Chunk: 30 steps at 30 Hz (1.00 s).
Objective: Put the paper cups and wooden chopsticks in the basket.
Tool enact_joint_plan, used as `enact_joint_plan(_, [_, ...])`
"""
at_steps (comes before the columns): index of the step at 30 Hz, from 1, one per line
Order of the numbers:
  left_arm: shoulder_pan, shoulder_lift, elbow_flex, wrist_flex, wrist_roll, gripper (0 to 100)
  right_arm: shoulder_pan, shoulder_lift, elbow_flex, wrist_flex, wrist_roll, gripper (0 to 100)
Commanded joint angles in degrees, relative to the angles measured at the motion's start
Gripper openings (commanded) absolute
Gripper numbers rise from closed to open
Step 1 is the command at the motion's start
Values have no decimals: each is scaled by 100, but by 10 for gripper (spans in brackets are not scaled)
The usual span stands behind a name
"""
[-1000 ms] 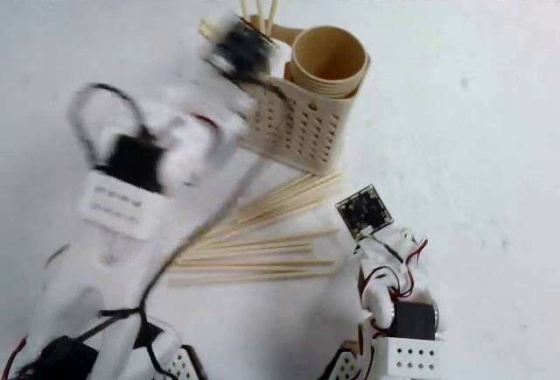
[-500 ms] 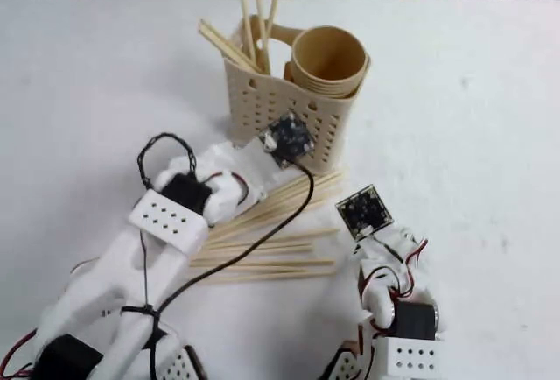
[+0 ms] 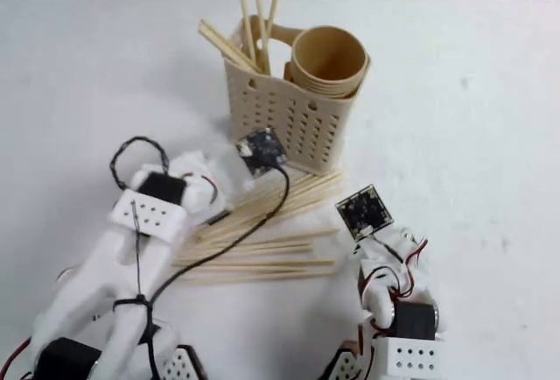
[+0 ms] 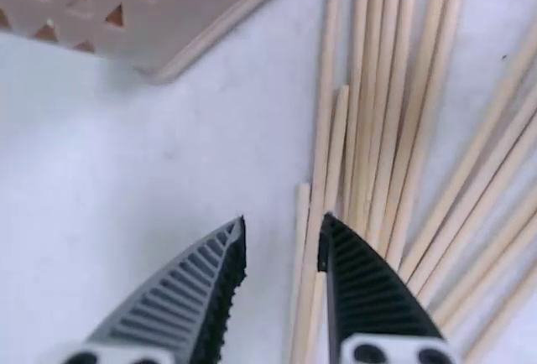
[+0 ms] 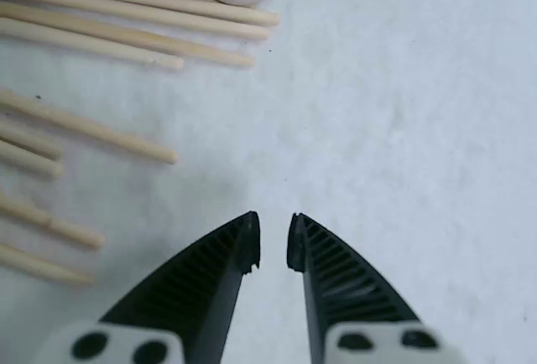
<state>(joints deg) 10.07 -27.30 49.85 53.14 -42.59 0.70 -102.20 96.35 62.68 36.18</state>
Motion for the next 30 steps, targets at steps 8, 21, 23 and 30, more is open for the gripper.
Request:
enact_joint_plan(8, [-514,-180,457,-316,-413,154,-22,-40,53,-48,35,70])
enact_joint_plan(21, [-549,110,923,-1037,-448,154,-22,-40,53,-48,35,70])
enact_joint_plan(23, [-558,576,747,-1196,-422,154,-22,-40,53,-48,35,70])
enact_joint_plan(30, [-558,1745,-79,-1266,-404,154,-22,-40,53,-48,35,70])
